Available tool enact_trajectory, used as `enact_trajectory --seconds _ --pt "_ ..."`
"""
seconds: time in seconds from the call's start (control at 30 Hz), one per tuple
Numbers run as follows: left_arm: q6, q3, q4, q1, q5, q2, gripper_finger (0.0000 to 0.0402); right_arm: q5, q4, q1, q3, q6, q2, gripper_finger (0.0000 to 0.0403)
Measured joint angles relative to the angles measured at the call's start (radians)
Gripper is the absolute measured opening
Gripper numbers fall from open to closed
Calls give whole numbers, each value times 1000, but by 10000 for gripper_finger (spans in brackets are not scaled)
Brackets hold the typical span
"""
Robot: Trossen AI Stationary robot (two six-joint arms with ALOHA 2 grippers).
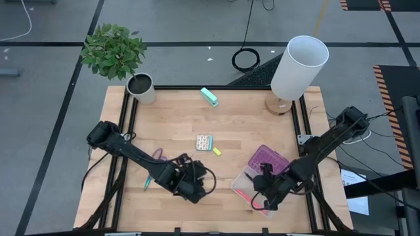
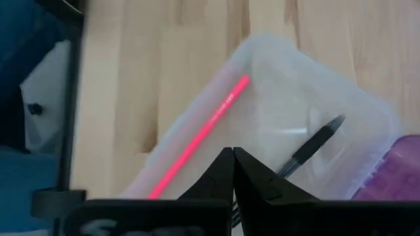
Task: Pack school essentials
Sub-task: Put the yellow pencil into the violet supply box
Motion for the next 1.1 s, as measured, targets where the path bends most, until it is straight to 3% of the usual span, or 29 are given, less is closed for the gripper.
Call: enact_trajectory --seconds 0.17,0.33,0.5,0.77,1.1 --pt "-316 -2 -237 -47 34 0 186 51 -2 35 0 -4 -58 0" --pt "-507 -2 -324 -126 27 0 186 74 0 57 0 -3 -87 0" --pt "-603 -14 -322 -193 14 0 186 74 16 64 0 0 -91 0" --pt "-768 -192 -236 -269 -19 0 186 74 19 63 0 24 -91 0" --pt "-807 -357 -63 -278 32 0 186 77 20 63 0 19 -91 0"
